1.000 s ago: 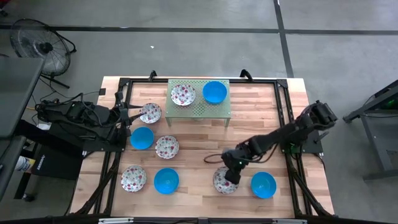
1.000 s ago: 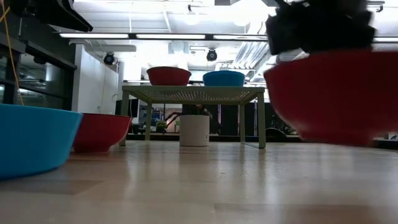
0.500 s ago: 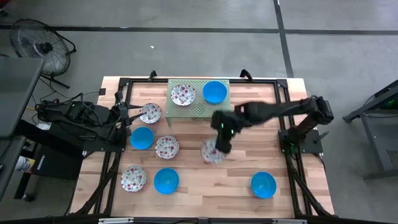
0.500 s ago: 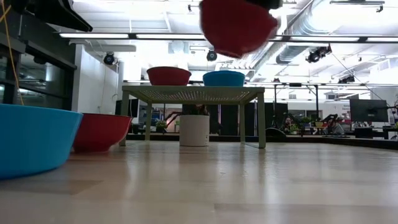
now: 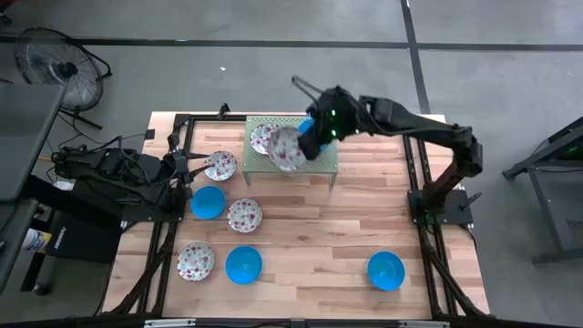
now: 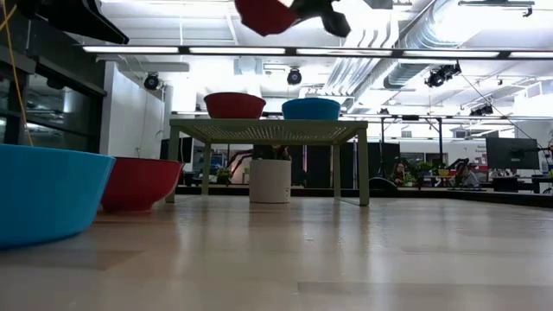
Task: Pick & Place Mini bowls
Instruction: Stack the red patterned bowl on the red patterned bowl on the shelf
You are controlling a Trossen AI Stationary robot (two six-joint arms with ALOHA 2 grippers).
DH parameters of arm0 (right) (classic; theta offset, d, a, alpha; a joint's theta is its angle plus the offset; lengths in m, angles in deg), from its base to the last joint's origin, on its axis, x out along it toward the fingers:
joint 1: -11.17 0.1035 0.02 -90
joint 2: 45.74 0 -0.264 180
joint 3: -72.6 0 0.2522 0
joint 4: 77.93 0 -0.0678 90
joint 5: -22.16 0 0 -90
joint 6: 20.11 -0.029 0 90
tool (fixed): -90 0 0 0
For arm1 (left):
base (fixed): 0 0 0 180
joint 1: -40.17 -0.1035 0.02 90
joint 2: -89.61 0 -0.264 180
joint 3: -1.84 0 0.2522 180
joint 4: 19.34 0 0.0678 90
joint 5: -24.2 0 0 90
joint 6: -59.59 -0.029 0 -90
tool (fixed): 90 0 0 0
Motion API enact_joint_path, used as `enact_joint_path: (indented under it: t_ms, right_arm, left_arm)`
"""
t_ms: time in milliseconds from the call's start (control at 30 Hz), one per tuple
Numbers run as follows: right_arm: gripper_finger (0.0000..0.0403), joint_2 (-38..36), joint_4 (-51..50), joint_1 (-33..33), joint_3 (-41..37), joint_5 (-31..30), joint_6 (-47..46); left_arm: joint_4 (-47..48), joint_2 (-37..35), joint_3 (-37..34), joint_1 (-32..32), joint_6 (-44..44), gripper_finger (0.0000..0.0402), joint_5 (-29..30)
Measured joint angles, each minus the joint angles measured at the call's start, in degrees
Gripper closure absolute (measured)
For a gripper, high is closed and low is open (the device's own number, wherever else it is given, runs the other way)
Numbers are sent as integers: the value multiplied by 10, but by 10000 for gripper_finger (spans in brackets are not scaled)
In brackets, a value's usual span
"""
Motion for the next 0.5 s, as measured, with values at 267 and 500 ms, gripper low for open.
enact_joint_path:
  t_ms: [267, 500]
  right_arm:
    - [403, 93, -39, -69, 125, 80, -56]
    - [403, 177, -81, -100, 208, 142, -98]
  left_arm:
    - [-24, 0, 0, 0, -8, 275, 35]
    - [-43, 0, 0, 0, -20, 275, 64]
